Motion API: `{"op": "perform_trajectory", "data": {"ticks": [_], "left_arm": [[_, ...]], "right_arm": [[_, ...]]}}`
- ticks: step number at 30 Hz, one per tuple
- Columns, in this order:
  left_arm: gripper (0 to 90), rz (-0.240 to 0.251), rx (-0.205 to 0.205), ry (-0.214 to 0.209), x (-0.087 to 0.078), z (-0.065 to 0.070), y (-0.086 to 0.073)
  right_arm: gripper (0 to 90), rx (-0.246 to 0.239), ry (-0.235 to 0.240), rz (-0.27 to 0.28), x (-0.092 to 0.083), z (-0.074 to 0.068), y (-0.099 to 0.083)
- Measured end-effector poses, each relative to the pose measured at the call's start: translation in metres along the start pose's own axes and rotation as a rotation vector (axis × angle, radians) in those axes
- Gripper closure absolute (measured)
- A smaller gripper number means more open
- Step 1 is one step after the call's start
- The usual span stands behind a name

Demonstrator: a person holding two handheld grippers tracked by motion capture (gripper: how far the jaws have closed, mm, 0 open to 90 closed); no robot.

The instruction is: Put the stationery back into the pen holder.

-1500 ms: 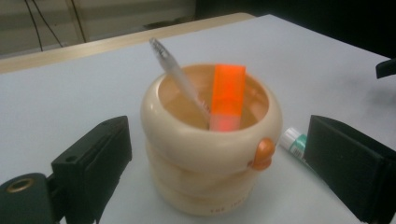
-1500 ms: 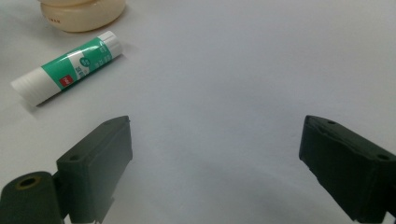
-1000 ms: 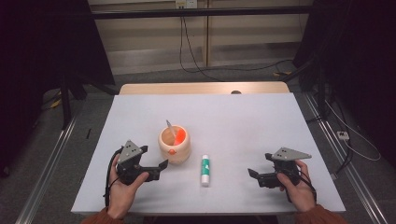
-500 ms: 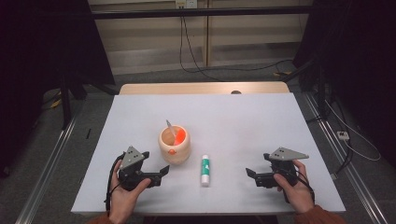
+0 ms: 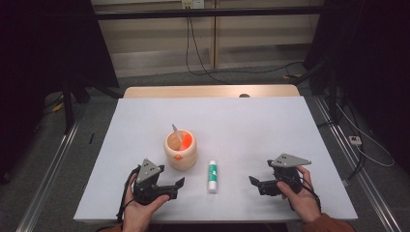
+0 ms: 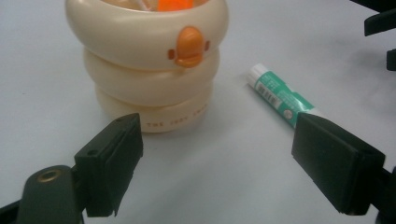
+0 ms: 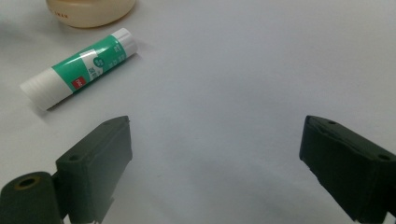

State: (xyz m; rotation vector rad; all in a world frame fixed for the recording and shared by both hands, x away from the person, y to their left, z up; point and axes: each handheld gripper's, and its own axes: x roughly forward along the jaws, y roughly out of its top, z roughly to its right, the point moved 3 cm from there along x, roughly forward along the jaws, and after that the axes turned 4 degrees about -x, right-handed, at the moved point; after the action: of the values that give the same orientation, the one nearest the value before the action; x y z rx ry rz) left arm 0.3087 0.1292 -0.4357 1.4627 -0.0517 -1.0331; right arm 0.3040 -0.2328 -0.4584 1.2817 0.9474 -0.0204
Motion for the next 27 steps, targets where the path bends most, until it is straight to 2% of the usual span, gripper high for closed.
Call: {"op": "perform_trajectory", "data": {"ticks": [4,6,7,9,10,16,19,22,25,27], "left_arm": [[17.3,-0.017,0.012,0.016,0.005,0.01,0.0],[17.1,-0.026,0.009,0.001,0.007,0.016,-0.001],[16.8,-0.048,-0.003,-0.003,0.011,0.022,-0.002],[16.4,-0.057,0.0,-0.005,0.013,0.027,-0.002],[16.1,-0.073,-0.012,0.008,0.017,0.034,-0.003],[13.9,-0.08,-0.041,0.024,0.028,0.048,0.0],[14.5,-0.093,-0.062,0.005,0.033,0.055,0.002],[14.9,-0.096,-0.041,0.003,0.038,0.062,0.005],[15.8,-0.116,-0.062,0.008,0.046,0.069,0.006],[15.5,-0.132,-0.071,-0.005,0.05,0.074,0.006]], "right_arm": [[8.8,0.004,-0.007,0.007,-0.003,0.003,0.0],[8.8,0.009,-0.008,0.009,-0.003,0.004,-0.001],[8.8,0.013,-0.011,0.01,-0.005,0.006,-0.001],[8.8,0.014,-0.013,0.012,-0.005,0.007,-0.001],[8.8,0.025,-0.017,0.016,-0.007,0.009,-0.001],[8.4,0.022,-0.01,0.021,-0.009,0.011,-0.002],[8.5,0.021,-0.009,0.021,-0.009,0.01,-0.001],[8.5,0.024,-0.01,0.022,-0.009,0.011,-0.001],[8.4,0.027,-0.01,0.018,-0.009,0.012,-0.002],[8.5,0.028,-0.01,0.017,-0.009,0.012,-0.002]]}}
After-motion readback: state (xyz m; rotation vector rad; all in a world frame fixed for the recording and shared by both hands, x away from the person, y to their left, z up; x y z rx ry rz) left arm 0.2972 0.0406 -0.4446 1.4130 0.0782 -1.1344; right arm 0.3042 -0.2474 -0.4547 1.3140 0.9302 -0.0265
